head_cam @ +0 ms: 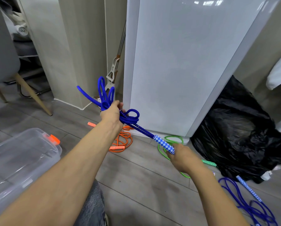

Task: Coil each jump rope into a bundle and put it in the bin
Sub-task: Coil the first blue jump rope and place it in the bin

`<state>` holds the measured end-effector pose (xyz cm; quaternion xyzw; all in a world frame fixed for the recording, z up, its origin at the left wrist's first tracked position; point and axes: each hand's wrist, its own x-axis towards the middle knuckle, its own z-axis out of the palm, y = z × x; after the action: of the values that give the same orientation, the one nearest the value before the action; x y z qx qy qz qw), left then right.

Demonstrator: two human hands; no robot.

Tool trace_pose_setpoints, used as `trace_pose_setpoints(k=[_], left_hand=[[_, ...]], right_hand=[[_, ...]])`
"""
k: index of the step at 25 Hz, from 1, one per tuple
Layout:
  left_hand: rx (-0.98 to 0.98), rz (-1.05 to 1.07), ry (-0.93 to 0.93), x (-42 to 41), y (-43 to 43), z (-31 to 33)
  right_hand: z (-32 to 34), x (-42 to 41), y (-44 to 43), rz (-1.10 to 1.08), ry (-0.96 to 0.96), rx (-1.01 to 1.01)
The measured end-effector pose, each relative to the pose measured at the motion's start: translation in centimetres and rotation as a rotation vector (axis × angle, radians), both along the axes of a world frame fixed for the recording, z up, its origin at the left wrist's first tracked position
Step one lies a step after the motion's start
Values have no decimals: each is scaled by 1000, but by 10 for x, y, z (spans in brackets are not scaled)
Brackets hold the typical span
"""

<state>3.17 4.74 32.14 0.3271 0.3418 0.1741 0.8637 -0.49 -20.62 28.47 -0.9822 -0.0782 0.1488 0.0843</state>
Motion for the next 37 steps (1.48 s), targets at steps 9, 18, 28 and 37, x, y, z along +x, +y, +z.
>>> trace_pose_setpoints(k=[9, 18, 28, 37], left_hand=[[66, 254, 225, 1, 21, -13], [534, -116, 87, -2, 11, -10], [1208, -919, -53, -22, -15, -8], [1318, -1151, -119, -40, -50, 17]], right_hand=[[-6, 6, -26, -75, -77, -157], [17, 7, -35, -52, -241, -117], [10, 9, -6, 260, -727, -264], [16, 1, 25, 288, -964, -49]])
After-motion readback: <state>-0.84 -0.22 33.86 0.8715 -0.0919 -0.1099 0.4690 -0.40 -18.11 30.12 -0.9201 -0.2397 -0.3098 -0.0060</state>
